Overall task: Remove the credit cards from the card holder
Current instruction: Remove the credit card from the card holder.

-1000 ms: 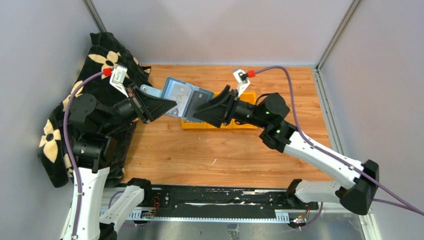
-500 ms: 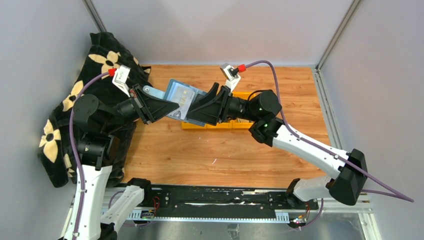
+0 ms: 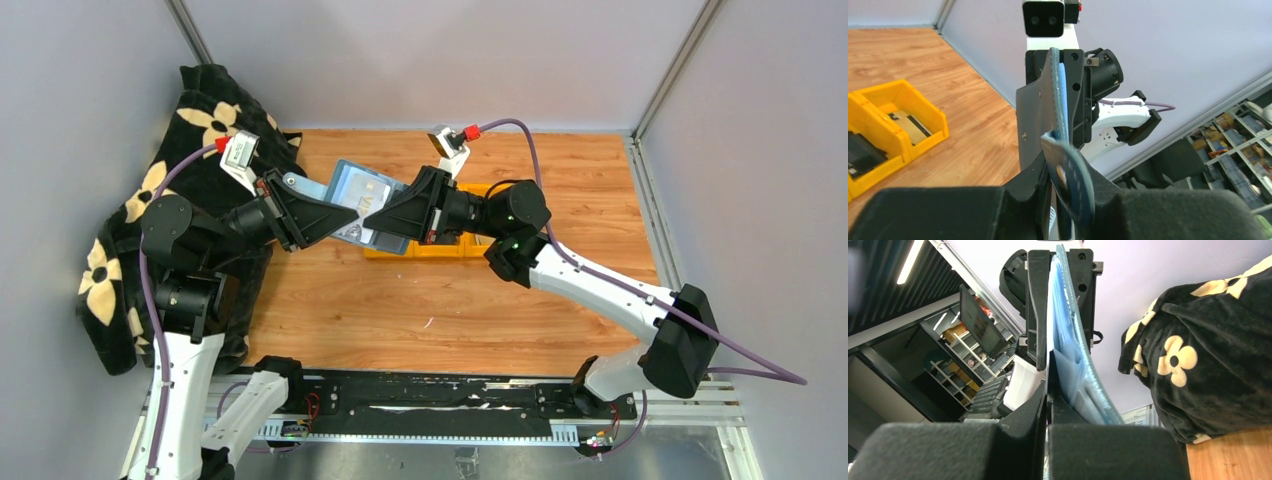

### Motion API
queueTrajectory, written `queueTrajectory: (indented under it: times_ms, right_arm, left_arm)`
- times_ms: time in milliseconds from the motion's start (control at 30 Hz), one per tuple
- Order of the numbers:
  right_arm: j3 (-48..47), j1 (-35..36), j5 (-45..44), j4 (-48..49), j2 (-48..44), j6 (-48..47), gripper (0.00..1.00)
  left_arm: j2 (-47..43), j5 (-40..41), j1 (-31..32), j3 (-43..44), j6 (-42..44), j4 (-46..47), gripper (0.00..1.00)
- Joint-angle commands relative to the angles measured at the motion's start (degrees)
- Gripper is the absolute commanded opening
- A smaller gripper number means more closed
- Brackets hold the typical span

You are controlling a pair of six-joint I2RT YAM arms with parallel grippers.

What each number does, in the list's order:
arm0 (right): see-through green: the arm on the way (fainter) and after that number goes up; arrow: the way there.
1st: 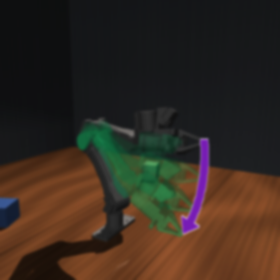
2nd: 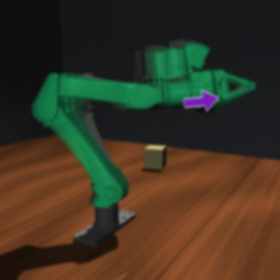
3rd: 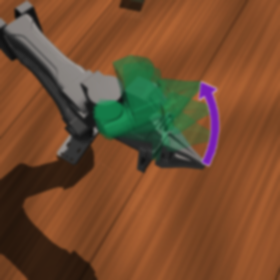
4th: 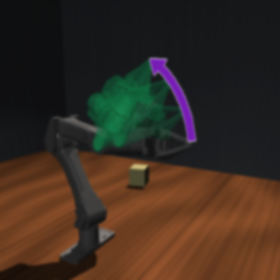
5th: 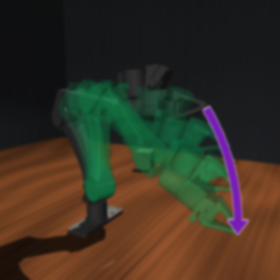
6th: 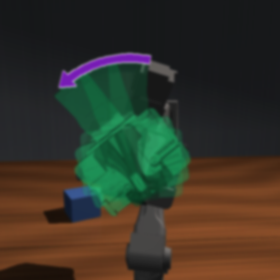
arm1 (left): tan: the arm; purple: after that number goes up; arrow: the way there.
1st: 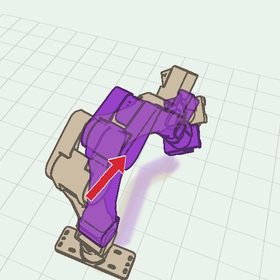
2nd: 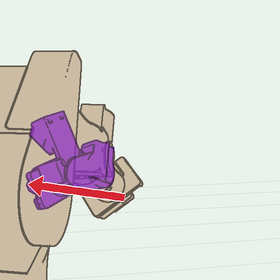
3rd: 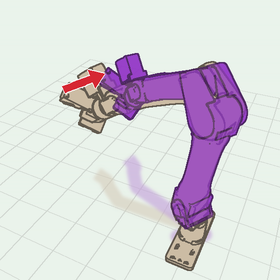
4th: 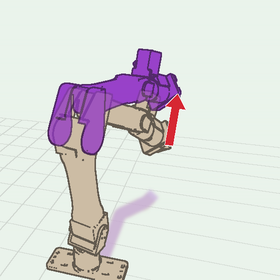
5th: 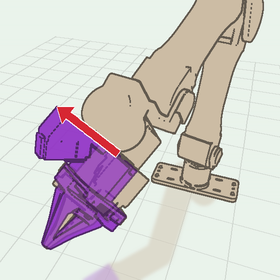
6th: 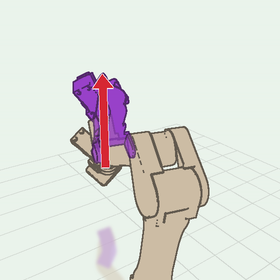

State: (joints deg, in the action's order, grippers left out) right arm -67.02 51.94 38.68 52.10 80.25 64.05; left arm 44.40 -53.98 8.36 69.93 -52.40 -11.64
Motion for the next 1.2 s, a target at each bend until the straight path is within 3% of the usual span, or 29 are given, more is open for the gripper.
queueTrajectory:
  times_ms: [0, 233, 567, 833, 1067, 1167]
  right_arm:
    - [-1.1, -0.4, 0.6, 5.2, -0.6, 1.3, 0.00]
    - [-0.2, 0.0, 1.6, 5.7, -1.4, 0.8, 0.00]
    - [3.5, 0.0, 2.1, 6.6, -3.7, -0.1, 0.00]
    - [5.6, 0.0, 1.4, 6.3, -5.6, -1.0, 0.00]
    - [7.8, -3.3, 3.6, 2.6, -8.8, -0.9, 0.00]
    - [11.2, -7.1, 4.1, 0.4, -12.5, -0.8, 0.00]
  left_arm:
    - [-0.3, -4.1, 0.1, -0.7, -3.4, 3.2, 0.26]
    - [0.2, -5.0, 0.1, -1.4, -6.6, 5.6, 0.31]
    - [0.8, -4.9, 0.0, 0.6, -8.2, 8.6, 0.11]
    - [0.7, -4.4, 0.0, 0.9, -7.8, 8.9, 0.06]
    - [1.0, -3.7, -0.4, 4.0, -1.5, 6.3, 0.01]
    - [1.5, -2.5, -0.4, 7.5, 4.7, -0.5, 0.00]
